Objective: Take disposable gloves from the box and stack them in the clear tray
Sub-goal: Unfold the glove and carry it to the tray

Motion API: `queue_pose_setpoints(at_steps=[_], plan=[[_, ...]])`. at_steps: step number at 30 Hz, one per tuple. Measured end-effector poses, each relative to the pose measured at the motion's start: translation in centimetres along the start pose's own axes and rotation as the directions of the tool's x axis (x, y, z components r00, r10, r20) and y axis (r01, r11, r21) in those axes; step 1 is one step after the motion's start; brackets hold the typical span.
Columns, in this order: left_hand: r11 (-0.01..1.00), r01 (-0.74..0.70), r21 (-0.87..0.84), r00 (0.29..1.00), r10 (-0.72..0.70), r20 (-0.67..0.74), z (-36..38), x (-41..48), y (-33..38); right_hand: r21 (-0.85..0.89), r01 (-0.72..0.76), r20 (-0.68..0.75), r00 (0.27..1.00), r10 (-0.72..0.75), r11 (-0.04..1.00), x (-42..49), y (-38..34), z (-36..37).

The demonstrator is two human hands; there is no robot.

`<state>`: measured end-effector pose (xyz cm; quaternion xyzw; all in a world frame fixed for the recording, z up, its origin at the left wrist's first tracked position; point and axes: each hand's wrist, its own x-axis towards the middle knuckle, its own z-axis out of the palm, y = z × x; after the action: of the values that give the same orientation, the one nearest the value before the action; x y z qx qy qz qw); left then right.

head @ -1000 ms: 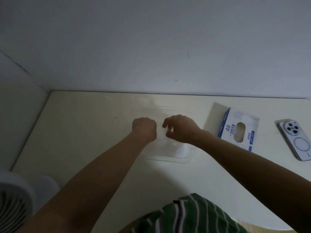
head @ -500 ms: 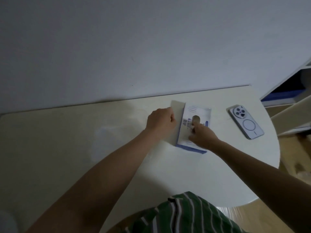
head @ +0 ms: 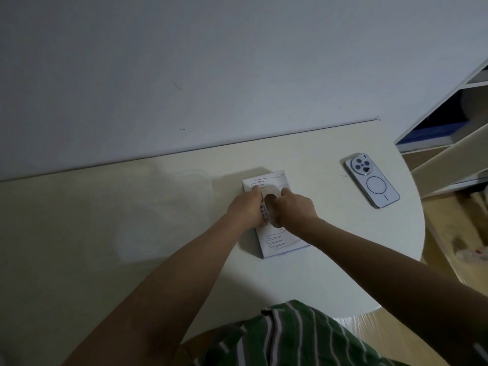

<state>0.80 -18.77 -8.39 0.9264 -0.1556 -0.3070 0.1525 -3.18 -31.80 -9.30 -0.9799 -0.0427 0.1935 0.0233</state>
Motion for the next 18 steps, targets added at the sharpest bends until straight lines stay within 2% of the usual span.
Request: queue_pose_setpoints(at_steps=[5,10,12,14,16,18], plan=[[0.99,0.046,-0.13,0.999,-0.045,0.012,0.2,0.1,0.0,0.152,-0.02,-0.076,0.997,0.032,0.988,0.7,0.2,0.4],[0.999,0.01,-0.044,1.0,-0.01,0.005,0.1,0.3,0.2,0.456,0.125,-0.225,0.974,-0.022,0.881,1.0,2.3,-0.7],[1.0,0.003,-0.018,1.0,-0.003,0.012,0.1,0.4,0.3,0.568,0.192,-0.312,0.95,-0.007,0.8,0.9,2.7,-1.9],[1.0,0.029,-0.007,0.999,-0.029,0.032,0.2,0.5,0.3,0.732,0.189,-0.336,0.936,0.106,0.655,0.7,2.6,-3.3],[0.998,0.062,-0.007,0.997,-0.061,0.055,0.1,0.4,0.4,0.842,0.133,-0.276,0.939,0.206,0.523,0.5,2.8,-4.4],[1.0,0.024,-0.004,0.998,-0.024,0.061,-0.2,0.3,0.3,0.904,0.094,-0.207,0.949,0.236,0.416,0.3,3.0,-4.8]])
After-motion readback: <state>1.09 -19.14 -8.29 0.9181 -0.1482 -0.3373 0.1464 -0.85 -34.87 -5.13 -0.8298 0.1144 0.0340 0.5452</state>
